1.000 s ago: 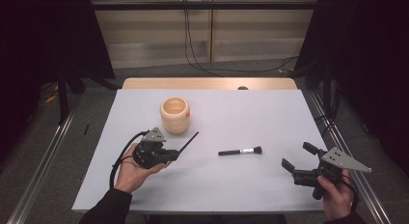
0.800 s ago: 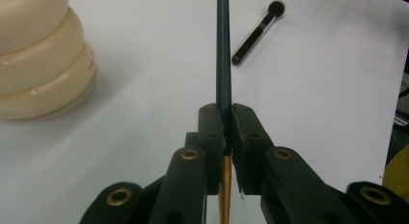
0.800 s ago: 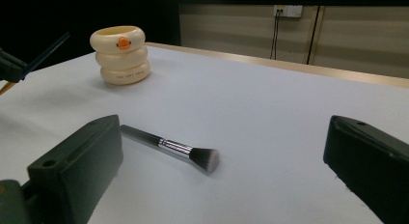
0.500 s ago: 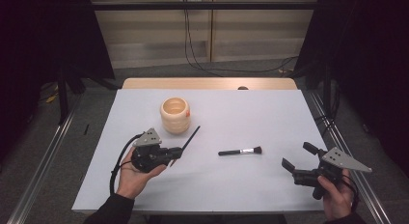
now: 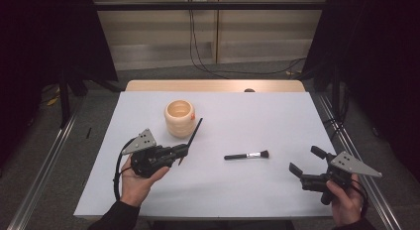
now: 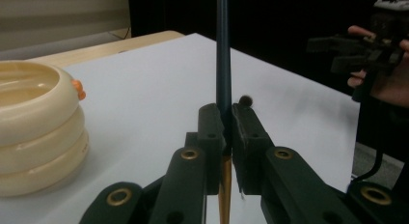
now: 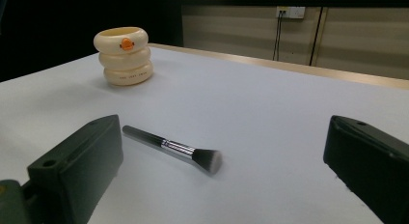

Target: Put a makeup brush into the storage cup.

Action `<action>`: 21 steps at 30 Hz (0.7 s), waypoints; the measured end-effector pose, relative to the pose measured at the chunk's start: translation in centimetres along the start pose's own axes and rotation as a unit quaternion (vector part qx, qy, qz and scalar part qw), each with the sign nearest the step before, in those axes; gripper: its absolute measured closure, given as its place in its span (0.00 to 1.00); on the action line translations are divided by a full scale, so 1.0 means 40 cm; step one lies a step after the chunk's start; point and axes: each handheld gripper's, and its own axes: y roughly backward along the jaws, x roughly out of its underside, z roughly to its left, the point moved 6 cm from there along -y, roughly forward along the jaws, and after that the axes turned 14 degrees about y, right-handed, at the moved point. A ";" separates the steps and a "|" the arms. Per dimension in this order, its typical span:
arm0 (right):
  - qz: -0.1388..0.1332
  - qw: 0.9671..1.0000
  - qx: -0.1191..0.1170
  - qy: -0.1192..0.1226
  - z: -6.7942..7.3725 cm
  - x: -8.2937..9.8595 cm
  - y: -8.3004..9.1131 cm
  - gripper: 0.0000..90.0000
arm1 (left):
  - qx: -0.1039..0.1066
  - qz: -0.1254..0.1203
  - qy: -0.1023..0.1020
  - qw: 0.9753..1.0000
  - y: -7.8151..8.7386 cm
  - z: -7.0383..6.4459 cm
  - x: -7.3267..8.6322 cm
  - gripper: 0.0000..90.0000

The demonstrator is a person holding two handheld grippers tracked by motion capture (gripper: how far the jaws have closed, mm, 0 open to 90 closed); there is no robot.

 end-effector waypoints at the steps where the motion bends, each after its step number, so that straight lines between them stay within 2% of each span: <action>1: 0.000 1.000 -0.002 0.000 0.000 0.000 0.000 0.00 | 0.006 -0.003 -0.001 1.000 0.000 -0.003 -0.002 0.93; 3: 0.000 1.000 -0.001 0.000 0.000 0.000 0.000 0.00 | 0.008 -0.007 0.002 1.000 0.002 -0.008 -0.005 0.93; 4: 0.000 1.000 -0.003 0.001 0.000 0.000 0.001 0.00 | 0.002 -0.004 -0.003 1.000 0.004 -0.007 -0.005 0.93; 5: 0.000 1.000 -0.003 0.002 0.000 0.000 0.001 0.00 | 0.012 -0.012 0.001 1.000 0.002 -0.011 -0.008 0.93; 6: 0.000 1.000 -0.003 0.000 0.000 0.000 0.001 0.00 | 0.005 -0.009 0.001 1.000 0.002 -0.012 -0.009 0.93; 11: -0.003 1.000 -0.002 -0.004 0.000 -0.001 0.001 0.00 | 0.026 -0.012 -0.002 1.000 -0.009 -0.028 -0.016 0.93; 14: -0.003 1.000 -0.005 0.000 0.001 -0.001 0.001 0.00 | 0.030 -0.005 -0.008 0.999 -0.021 -0.040 -0.017 0.93; 21: -0.004 1.000 -0.006 -0.001 0.001 -0.001 0.000 0.00 | 0.044 -0.001 -0.007 0.999 -0.048 -0.066 -0.029 0.93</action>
